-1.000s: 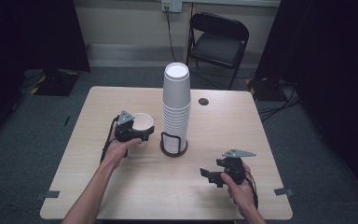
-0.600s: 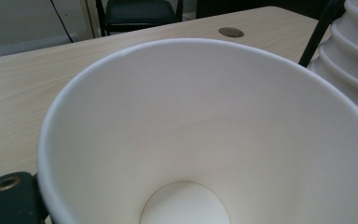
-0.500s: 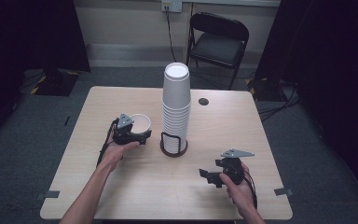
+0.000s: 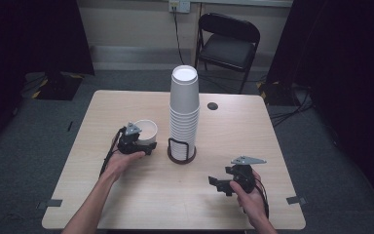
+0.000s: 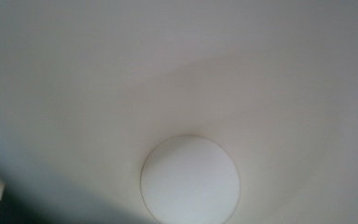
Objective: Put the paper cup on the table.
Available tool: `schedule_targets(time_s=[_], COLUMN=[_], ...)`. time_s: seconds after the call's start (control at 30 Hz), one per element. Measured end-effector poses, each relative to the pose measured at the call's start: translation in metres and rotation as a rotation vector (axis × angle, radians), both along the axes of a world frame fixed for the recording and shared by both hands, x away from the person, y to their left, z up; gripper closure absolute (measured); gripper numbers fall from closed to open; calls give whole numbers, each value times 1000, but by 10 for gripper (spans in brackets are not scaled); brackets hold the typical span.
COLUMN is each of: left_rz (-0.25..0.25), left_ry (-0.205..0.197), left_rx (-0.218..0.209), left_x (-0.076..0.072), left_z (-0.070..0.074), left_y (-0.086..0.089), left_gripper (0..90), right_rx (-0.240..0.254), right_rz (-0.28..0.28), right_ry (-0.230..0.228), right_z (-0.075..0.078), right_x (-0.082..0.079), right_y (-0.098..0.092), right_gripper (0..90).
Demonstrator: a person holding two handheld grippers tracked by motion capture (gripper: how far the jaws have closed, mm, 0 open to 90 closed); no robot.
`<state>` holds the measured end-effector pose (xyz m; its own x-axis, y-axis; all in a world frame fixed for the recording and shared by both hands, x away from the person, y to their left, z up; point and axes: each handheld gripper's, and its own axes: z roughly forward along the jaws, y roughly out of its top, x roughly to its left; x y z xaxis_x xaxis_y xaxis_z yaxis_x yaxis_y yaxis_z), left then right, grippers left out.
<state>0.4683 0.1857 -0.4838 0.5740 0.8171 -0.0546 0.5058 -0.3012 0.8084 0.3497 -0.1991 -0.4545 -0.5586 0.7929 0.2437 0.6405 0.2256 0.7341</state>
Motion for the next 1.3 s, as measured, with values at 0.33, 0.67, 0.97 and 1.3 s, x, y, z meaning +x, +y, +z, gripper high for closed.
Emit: schedule_targets(time_s=[0.33, 0.67, 0.97, 1.3], left_rz=[15, 24, 28, -2], left_ry=[13, -8, -36, -59], left_rx=[-31, -42, -98, -80], left_x=[-9, -32, -53, -82], left_z=[0, 12, 31, 42], left_y=[17, 30, 36, 28], left_gripper=[158, 158, 158, 159], right_rx=[1, 4, 1, 5], right_rz=[-2, -4, -2, -10], right_ry=[0, -3, -1, -1], right_z=[0, 0, 0, 0], right_x=[0, -1, 0, -1], right_y=[-1, -2, 0, -3], right_gripper=[139, 139, 139, 139])
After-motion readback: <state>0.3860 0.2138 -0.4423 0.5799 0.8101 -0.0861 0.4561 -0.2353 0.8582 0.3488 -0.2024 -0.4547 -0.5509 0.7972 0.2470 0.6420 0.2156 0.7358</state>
